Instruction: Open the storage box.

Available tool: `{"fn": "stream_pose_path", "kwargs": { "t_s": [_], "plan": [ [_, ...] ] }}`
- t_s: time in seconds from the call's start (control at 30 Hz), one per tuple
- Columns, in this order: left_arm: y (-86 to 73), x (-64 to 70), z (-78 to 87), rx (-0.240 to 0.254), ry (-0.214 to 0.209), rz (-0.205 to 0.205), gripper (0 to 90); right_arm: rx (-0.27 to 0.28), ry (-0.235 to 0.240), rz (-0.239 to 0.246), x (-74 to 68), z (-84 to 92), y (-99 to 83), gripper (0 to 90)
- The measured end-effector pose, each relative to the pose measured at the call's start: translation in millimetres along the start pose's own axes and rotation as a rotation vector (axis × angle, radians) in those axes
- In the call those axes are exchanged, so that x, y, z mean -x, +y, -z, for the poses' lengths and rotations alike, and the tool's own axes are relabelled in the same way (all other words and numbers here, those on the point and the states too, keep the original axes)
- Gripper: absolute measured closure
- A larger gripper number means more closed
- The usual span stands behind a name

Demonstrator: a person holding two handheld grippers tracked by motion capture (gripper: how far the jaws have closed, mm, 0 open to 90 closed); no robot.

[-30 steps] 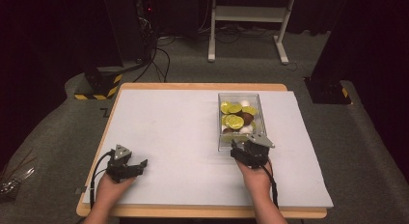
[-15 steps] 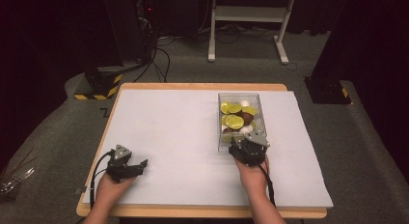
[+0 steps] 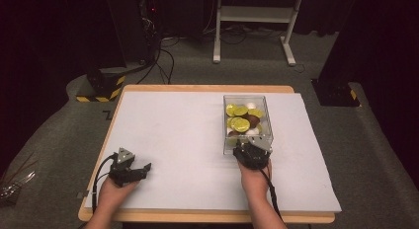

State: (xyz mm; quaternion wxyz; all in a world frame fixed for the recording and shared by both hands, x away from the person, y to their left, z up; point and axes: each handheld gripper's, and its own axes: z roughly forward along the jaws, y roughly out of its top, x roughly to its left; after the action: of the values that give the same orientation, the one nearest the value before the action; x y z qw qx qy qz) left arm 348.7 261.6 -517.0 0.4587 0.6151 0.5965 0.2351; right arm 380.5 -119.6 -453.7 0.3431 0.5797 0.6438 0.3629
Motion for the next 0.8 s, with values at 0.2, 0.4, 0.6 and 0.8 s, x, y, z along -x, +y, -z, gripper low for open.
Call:
{"fn": "stream_pose_path", "kwargs": {
  "t_s": [0.2, 0.4, 0.6, 0.8],
  "plan": [
    [-0.1, 0.1, 0.0, 0.000, 0.000, 0.000, 25.1, -0.001, -0.008, -0.005, -1.2, 0.2, -0.3, 31.7],
    [-0.1, 0.1, 0.0, 0.000, 0.000, 0.000, 25.1, -0.004, -0.012, 0.002, -1.3, 1.3, -0.4, 32.0],
    [-0.1, 0.0, 0.1, 0.000, 0.000, -0.001, 25.1, -0.002, -0.009, 0.003, -1.8, 3.3, -1.7, 32.1],
    [-0.2, 0.2, 0.0, 0.000, 0.001, -0.001, 25.1, 0.000, -0.003, 0.006, -1.1, 7.6, -4.4, 32.1]
  ]
}}
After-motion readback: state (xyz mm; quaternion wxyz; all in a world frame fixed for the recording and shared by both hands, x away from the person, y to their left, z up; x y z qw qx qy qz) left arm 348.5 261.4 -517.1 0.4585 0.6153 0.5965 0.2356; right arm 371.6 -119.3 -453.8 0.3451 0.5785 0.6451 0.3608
